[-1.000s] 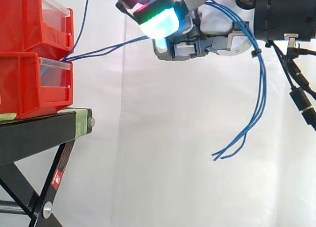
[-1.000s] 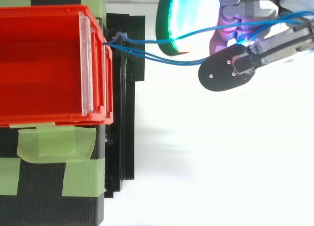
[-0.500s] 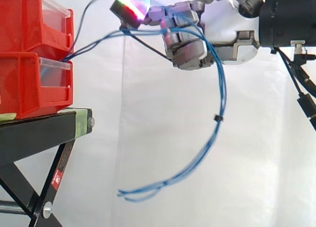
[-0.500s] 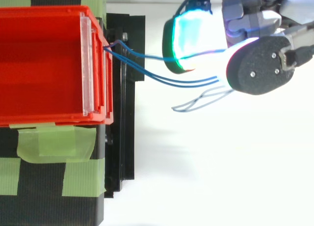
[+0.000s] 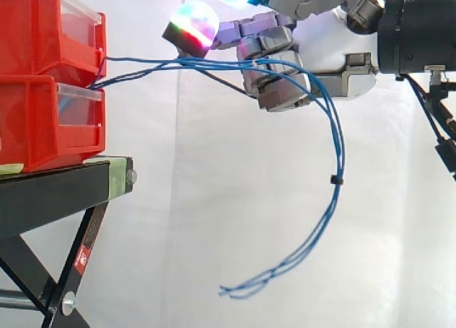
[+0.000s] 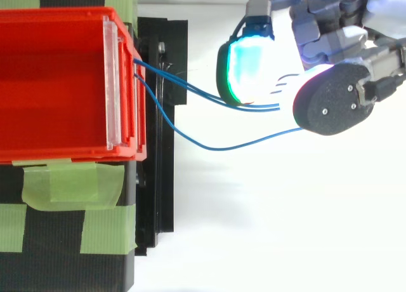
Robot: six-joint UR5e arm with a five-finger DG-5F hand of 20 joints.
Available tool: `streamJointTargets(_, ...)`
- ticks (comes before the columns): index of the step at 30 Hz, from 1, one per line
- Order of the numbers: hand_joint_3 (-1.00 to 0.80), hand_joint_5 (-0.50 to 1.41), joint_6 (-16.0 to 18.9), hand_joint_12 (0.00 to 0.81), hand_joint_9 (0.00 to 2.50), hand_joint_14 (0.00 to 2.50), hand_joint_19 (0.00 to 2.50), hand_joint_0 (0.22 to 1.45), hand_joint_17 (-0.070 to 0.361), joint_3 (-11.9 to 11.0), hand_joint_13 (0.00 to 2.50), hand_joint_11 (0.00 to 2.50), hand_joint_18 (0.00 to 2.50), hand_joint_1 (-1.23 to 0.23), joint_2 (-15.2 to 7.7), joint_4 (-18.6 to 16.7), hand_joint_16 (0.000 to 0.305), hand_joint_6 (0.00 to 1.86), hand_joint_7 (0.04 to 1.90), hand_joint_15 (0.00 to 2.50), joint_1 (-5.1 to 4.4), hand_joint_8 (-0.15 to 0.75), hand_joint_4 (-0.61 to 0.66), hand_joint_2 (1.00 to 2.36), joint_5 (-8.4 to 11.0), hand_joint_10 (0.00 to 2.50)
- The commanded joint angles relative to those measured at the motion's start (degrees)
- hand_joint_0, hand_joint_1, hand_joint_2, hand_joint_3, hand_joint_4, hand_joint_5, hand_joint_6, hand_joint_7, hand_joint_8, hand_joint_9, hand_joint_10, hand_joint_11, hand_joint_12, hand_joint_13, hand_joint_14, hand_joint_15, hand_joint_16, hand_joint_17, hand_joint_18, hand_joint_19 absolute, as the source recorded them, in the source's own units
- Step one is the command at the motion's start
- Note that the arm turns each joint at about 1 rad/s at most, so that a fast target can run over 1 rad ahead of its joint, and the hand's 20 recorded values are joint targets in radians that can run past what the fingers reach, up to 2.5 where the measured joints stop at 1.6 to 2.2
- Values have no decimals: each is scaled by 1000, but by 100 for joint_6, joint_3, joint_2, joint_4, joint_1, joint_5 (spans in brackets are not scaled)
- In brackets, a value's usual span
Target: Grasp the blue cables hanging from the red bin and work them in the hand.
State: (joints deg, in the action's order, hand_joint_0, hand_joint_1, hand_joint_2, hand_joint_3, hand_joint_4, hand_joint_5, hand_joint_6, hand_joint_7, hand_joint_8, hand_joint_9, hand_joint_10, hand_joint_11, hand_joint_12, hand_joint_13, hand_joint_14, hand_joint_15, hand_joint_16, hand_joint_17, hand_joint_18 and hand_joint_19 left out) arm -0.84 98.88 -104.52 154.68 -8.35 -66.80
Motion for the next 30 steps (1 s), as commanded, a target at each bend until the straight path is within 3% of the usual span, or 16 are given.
streamJointTargets(1, -845, 317, -12, 487, 498, 2500, 1497, 851, 115, 0, 551, 2500, 1328, -761, -7, 1, 51, 229, 1355, 1616, -9, 435, 214, 1007, 0, 2500)
streamJointTargets(9, -865, 316, -74, 486, 499, 2500, 1495, 851, 115, 0, 552, 2500, 1331, -764, -7, 1, 51, 225, 1358, 1609, -18, 437, 212, 1006, -8, 2500)
streamJointTargets(13, -859, 319, -285, 479, 498, 2500, 1479, 849, 115, 9, 557, 2500, 1331, -758, -7, 1, 51, 228, 1350, 1593, -9, 430, 210, 1005, -26, 2500)
streamJointTargets(17, -859, 321, -733, 488, 501, 2500, 1483, 849, 115, 9, 563, 2500, 1332, -753, -7, 80, 51, 224, 1356, 1609, 0, 431, 203, 1006, -26, 2500)
streamJointTargets(18, -858, 321, -1269, 481, 505, 2500, 1480, 850, 115, 9, 561, 2500, 1333, -752, -16, 194, 51, 224, 1354, 1604, 26, 438, 208, 1005, -43, 2500)
streamJointTargets(24, -851, 321, -1753, 486, 505, 2500, 1479, 849, 115, 9, 566, 2500, 1334, -748, -16, 229, 51, 224, 1358, 1594, 35, 432, 205, 1006, -79, 2500)
streamJointTargets(30, -853, 322, -2526, 486, 505, 2500, 1482, 851, 115, 9, 567, 2500, 1334, -748, -16, 203, 51, 213, 1356, 1598, 35, 433, 206, 1005, -377, 2500)
